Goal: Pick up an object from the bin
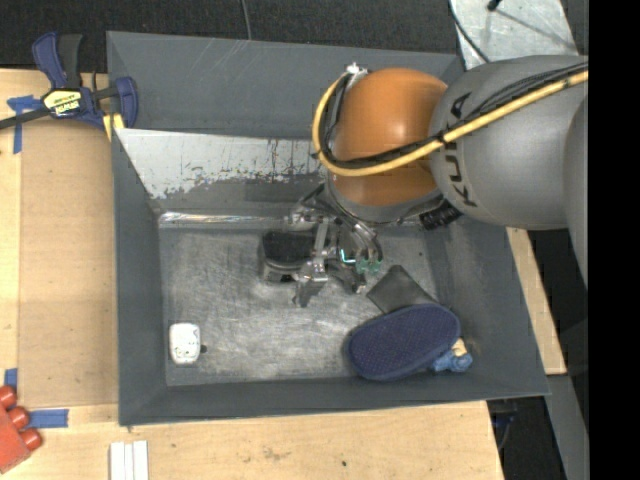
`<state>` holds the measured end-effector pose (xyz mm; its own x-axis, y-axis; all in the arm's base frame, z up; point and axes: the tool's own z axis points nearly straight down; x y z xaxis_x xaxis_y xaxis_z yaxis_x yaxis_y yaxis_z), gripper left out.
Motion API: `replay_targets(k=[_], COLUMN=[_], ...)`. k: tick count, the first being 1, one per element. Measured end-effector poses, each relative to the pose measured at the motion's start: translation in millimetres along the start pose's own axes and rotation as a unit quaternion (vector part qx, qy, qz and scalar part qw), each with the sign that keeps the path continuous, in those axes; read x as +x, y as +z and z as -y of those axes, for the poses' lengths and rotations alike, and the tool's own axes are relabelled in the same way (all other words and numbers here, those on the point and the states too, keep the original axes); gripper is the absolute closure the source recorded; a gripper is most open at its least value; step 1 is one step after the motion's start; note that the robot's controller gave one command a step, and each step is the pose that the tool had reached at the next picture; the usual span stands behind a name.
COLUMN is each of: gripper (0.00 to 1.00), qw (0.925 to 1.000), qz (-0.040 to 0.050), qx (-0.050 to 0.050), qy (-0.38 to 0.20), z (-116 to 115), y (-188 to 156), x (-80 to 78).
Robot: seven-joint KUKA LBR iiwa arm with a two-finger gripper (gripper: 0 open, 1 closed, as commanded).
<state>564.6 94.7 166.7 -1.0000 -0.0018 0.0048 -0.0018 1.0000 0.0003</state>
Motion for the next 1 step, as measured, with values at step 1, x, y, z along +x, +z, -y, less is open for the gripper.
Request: replay_targets(k=[1], gripper=[0.00], qw=[0.9981], qz=[0.0049], qx=[0.000], qy=[0.061], z=[48.1], y=[19.3], x=[-37.3])
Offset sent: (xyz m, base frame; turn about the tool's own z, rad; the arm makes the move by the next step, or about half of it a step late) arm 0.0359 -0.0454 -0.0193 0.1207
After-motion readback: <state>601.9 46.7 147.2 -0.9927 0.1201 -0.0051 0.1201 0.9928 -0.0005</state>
